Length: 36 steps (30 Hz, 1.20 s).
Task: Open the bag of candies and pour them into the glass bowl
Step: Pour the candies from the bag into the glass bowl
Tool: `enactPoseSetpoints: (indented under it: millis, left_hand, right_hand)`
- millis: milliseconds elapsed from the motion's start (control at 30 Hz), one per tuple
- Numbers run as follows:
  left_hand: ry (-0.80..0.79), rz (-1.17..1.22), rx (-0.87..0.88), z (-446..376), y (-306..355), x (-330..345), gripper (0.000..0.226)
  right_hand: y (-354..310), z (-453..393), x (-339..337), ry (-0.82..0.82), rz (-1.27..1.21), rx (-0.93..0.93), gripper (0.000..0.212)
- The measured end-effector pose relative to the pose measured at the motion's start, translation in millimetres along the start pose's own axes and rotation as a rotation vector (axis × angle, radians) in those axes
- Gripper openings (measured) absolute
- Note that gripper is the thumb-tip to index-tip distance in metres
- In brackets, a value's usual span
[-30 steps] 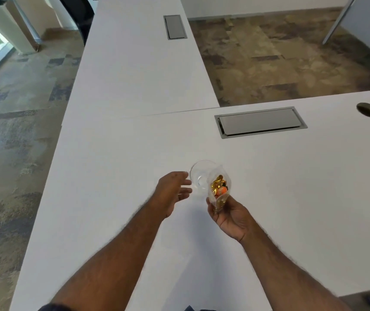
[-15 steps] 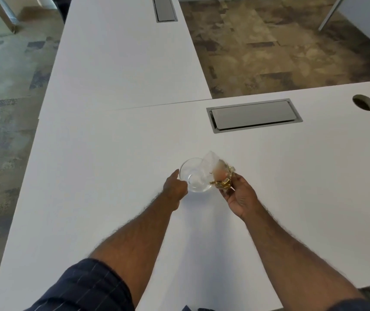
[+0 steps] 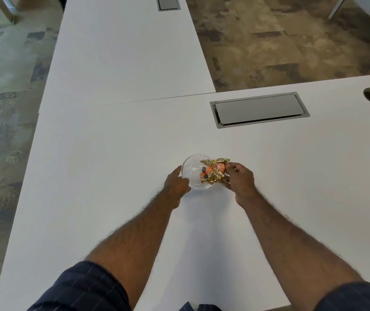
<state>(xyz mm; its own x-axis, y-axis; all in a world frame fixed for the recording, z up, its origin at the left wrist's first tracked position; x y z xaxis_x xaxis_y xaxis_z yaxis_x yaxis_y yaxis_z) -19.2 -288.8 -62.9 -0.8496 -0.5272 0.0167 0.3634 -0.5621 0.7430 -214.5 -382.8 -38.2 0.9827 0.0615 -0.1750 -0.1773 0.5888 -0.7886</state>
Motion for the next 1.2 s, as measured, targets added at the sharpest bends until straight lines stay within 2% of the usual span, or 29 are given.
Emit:
enactPoseSetpoints:
  millis: [100, 167, 333, 533, 800, 933, 1200]
  left_hand:
    - [0.014, 0.013, 0.0, -2, -1, -1, 0.063]
    - [0.017, 0.017, -0.003, -2, -2, -1, 0.062]
    - [0.016, 0.012, -0.013, -2, -3, 0, 0.06]
    - [0.024, -0.03, 0.006, -4, -2, -2, 0.058]
    - [0.023, -0.12, 0.038, -6, -1, -2, 0.058]
    - [0.029, -0.138, 0.047, -5, -1, -3, 0.053]
    - [0.023, -0.19, -0.029, 2, -9, -6, 0.067]
  right_hand:
    - [-16, 3, 3, 0.023, 0.213, -0.092, 0.013]
    - [-28, 9, 9, 0.036, 0.345, -0.155, 0.018]
    - [-62, 32, 29, 0.023, 0.684, -0.407, 0.022]
    - [-87, 51, 45, -0.014, 0.894, -0.465, 0.023]
    - [-117, 68, 42, 0.036, 0.931, -0.522, 0.024]
    - [-126, 76, 38, -0.013, 0.834, -0.506, 0.021]
    - [-121, 78, 25, 0.003, 0.689, -0.456, 0.019]
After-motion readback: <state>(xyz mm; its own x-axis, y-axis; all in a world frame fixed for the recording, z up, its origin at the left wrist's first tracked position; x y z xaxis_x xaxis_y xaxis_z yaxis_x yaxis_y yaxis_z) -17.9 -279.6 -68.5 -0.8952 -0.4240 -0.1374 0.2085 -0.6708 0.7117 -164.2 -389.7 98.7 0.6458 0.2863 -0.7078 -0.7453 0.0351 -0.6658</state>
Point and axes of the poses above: each hand's wrist, its own z-axis away from the middle knuckle, its own x-axis out of the palm, y = z × x, the point moved 8 cm from there along -z, towards the middle knuckle, and after that the axes turned 3 degrees about x, right-handed, at the moved point
